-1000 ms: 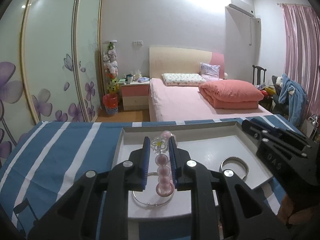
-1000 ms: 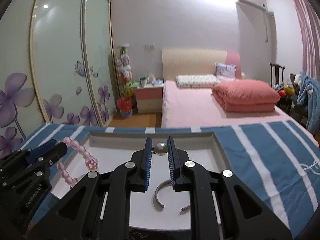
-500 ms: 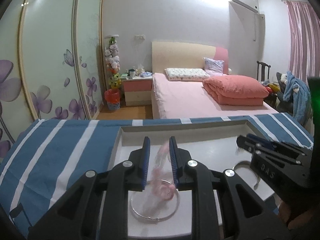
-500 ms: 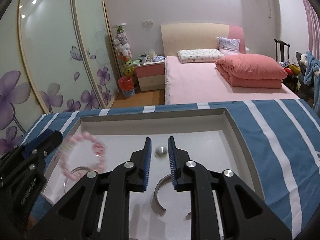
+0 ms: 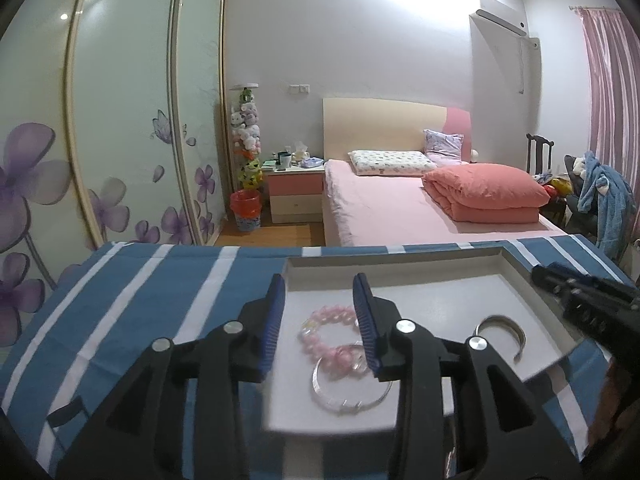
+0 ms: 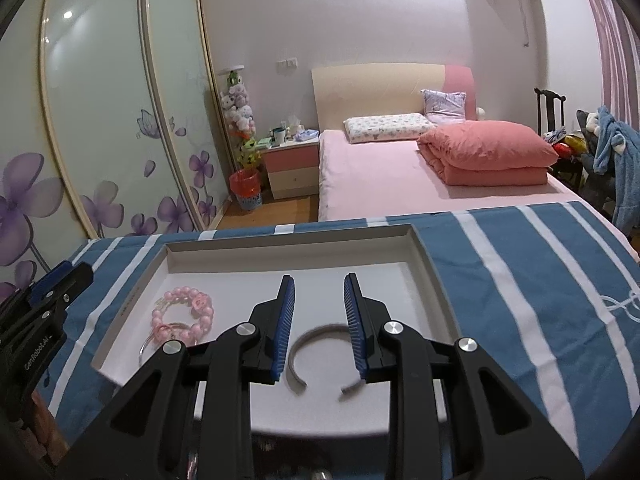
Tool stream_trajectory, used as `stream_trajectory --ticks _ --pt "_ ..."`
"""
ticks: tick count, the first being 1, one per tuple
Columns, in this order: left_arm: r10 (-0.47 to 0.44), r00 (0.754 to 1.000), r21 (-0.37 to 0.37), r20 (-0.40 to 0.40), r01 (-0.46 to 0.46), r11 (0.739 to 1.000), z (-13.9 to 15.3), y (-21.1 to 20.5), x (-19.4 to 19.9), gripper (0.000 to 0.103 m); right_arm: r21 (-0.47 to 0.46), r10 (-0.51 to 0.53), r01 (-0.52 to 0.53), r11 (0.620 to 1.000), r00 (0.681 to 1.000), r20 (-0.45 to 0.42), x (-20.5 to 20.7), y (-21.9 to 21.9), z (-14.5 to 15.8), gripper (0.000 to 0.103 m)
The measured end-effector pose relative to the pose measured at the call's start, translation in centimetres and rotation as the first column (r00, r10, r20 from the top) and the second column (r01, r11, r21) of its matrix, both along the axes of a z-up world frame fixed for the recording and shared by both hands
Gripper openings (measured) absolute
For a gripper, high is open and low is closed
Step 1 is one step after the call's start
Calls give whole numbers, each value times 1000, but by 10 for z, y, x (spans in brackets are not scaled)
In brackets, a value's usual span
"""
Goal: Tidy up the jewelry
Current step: 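Carry the pink bracelet and pearl stud into the tray and open both tools, then move the left tool to the silver ring while the right tool closes on the white pearl necklace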
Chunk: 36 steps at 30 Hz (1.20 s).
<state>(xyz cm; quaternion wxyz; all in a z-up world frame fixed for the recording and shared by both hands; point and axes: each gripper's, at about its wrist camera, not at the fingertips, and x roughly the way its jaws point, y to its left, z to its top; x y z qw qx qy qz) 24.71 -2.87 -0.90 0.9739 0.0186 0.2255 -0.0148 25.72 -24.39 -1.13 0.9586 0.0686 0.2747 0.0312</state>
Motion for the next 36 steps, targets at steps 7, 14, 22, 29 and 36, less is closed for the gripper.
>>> stream_trajectory --ticks 7,14,22,29,36 --pt "32 999 -2 -34 -33 999 -4 28 -48 49 -5 -10 9 1000 1000 -20 -41 -18 0 27" --pt "21 993 10 -118 -20 1000 -22 42 -81 54 0 58 -59 998 983 -175 -68 -15 -31 27" --pt "-25 980 4 -195 26 1000 -40 43 -94 59 -34 125 -141 989 949 -289 -81 9 -60 27" --pt "-81 969 12 -234 86 996 -49 28 -94 65 -46 137 -159 986 938 -318 -80 16 -70 27" --pt "-100 951 50 -294 120 991 -60 10 -85 66 -69 128 -158 985 937 -325 -82 15 -74 27"
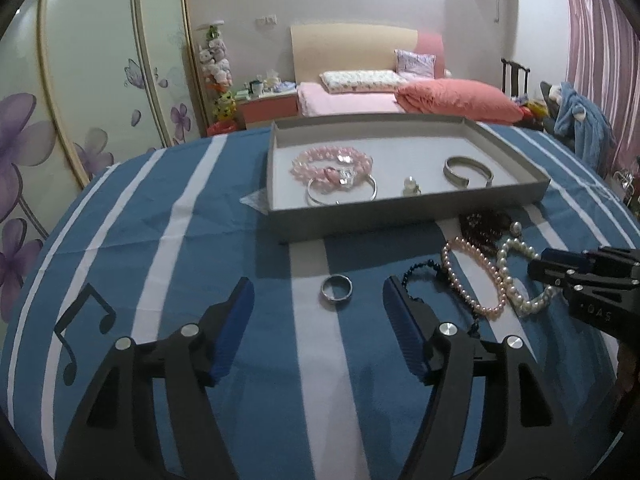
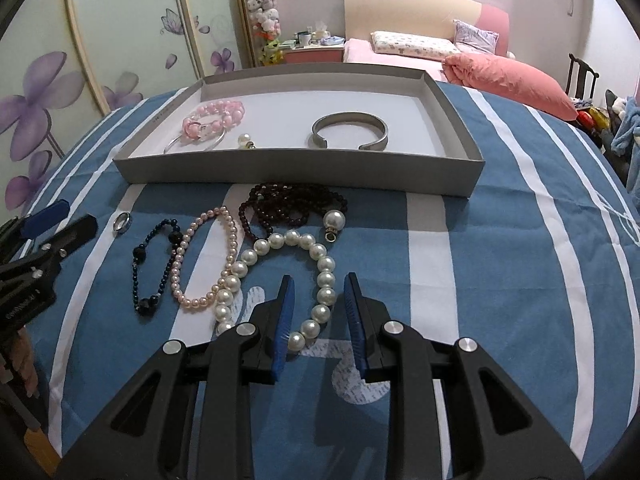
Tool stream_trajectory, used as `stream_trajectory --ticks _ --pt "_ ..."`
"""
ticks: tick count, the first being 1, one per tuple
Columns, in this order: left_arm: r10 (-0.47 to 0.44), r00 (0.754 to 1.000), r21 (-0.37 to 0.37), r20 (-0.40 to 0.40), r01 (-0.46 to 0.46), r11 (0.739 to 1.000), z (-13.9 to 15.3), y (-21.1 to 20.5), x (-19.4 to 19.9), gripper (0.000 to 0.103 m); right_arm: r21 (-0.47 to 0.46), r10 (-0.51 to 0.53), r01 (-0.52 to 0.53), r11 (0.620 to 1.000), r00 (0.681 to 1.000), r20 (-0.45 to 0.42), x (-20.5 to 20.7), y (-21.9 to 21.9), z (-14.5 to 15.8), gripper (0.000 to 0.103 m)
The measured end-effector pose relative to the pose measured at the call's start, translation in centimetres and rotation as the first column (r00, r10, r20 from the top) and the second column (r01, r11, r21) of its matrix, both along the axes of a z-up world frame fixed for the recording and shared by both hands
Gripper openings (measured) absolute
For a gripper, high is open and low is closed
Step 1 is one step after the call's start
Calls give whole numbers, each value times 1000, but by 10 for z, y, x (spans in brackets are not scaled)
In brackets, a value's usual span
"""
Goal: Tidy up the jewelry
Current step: 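Move the left tool to the silver ring while the right tool closes on the white pearl necklace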
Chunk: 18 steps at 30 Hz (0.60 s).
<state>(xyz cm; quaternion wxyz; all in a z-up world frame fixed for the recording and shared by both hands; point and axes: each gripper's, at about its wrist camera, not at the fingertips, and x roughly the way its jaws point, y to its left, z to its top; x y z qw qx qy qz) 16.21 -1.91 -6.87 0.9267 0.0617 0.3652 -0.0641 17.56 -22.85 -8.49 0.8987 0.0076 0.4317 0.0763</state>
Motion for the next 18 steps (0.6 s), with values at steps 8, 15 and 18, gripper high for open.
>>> stream_trajectory --ticks 8,15,18 --pt "42 994 1 -102 -42 999 -15 -2 24 61 -9 -2 2 1000 1000 12 0 -1 0 27" --pt "54 987 -15 -152 -57 998 -23 1 33 48 -9 -2 2 1000 1000 11 0 -1 0 27" --pt "59 987 -18 -152 -62 998 -22 1 33 47 -9 -2 2 1000 1000 11 0 -1 0 27"
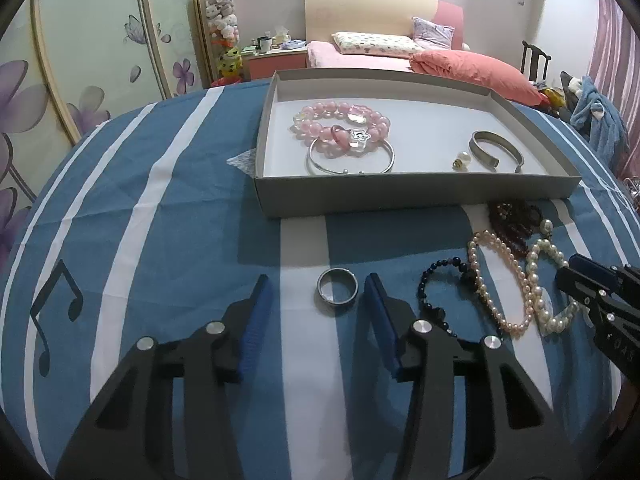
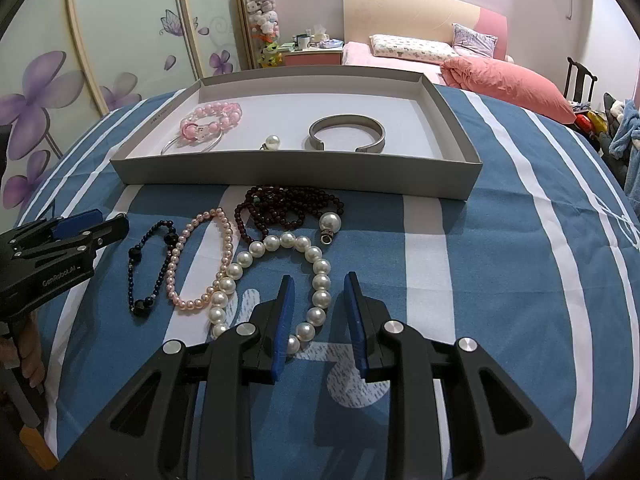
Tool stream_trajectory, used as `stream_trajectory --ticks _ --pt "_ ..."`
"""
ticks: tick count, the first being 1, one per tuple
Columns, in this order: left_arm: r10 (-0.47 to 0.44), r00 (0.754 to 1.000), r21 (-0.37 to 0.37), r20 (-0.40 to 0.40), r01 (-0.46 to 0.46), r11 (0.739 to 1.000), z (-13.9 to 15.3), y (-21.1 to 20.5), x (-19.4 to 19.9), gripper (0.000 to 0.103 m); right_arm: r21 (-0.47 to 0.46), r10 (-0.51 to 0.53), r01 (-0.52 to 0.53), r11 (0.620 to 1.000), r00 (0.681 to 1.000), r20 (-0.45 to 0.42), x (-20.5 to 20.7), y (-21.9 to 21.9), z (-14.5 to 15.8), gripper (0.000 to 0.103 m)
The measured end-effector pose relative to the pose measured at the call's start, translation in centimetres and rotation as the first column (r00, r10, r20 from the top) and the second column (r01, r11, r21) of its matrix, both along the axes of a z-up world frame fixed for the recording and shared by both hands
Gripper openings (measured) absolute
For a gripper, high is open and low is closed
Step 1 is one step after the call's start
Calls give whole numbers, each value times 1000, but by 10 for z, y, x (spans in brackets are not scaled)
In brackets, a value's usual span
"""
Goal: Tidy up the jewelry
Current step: 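Move the left tool to the silver ring while the right tool closes on the white pearl necklace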
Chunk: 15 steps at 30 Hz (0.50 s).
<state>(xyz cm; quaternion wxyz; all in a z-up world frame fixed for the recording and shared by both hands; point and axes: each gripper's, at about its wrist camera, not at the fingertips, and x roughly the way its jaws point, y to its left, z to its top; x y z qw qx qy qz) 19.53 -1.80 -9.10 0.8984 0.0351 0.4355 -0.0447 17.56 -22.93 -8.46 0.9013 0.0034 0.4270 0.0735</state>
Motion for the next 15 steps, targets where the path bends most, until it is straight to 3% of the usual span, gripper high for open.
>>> stream_trajectory --ticks 6,8,15 --pt "1 1000 1 0 -1 1000 0 0 0 48 -5 0 0 1000 1000 0 0 0 0 26" --pt "1 1000 0 0 -1 1000 0 0 0 48 -22 -7 7 1000 1000 2 -1 0 0 11" --pt "0 1000 1 0 0 1000 0 0 0 47 11 -73 73 997 997 -4 -2 -18 -1 11"
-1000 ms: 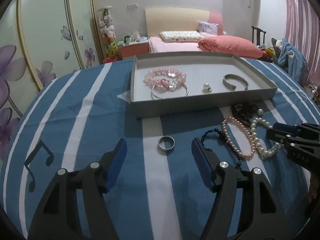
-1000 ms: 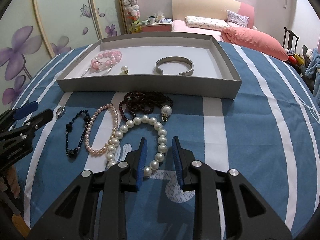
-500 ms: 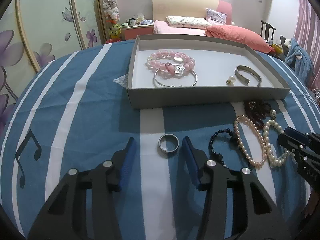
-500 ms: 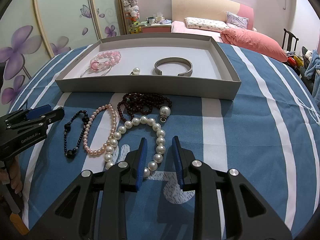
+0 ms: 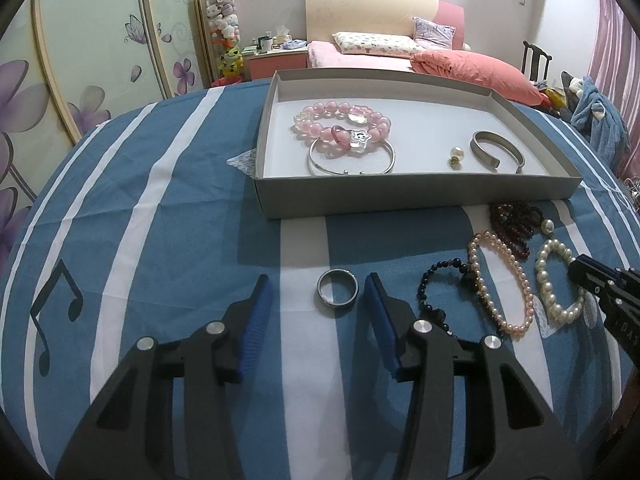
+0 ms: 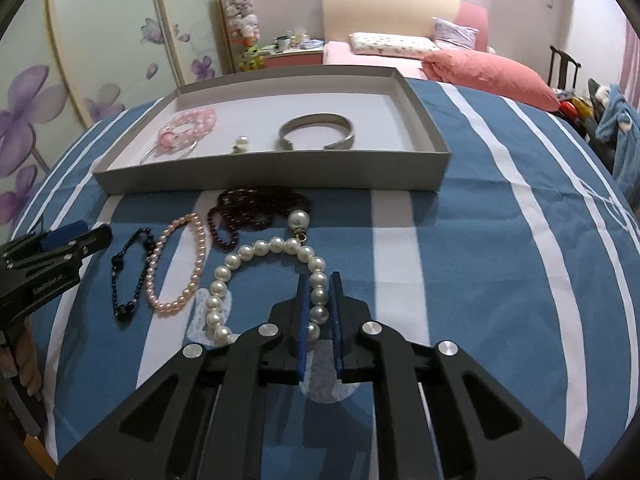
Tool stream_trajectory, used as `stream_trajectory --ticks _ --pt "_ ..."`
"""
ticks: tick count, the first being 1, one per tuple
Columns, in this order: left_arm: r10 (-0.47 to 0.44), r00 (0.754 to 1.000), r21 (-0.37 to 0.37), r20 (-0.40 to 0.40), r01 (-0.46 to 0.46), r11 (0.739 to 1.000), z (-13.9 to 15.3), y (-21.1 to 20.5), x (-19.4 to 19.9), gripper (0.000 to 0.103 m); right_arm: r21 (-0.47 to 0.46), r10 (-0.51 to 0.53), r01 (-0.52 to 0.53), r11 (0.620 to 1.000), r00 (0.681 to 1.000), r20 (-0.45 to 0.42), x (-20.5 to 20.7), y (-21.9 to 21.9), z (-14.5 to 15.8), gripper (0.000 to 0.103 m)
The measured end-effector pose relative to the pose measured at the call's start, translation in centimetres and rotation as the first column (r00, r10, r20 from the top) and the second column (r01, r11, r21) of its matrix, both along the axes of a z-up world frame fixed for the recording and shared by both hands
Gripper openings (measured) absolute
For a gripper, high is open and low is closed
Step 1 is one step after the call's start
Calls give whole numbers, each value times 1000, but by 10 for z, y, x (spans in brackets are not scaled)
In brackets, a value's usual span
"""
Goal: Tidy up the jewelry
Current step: 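Move the left tool to the silver ring while the right tool closes on the white pearl necklace, then close the left tool on the silver ring while the right tool lifts the pearl necklace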
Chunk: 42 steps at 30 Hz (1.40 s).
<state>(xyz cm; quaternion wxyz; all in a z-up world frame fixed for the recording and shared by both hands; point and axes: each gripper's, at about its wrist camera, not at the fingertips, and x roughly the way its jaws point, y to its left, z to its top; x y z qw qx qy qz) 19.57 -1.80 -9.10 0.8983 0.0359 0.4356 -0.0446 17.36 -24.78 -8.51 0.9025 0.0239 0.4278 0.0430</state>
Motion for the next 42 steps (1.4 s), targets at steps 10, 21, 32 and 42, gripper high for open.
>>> stream_trajectory --ticks 10,21,32,42 --pt "-5 1000 -13 5 5 1000 1 -1 0 22 -15 0 0 1000 1000 2 0 0 0 11" --pt "8 1000 -26 7 -8 1000 2 3 -3 22 41 -10 10 999 1000 9 -3 -7 1 10" --pt "68 991 -45 118 -63 997 19 24 -30 22 165 -5 -26 986 982 187 -25 -10 38 10" --pt "65 948 -33 310 -58 998 49 14 -67 22 192 19 -75 978 961 277 -39 9 56 10"
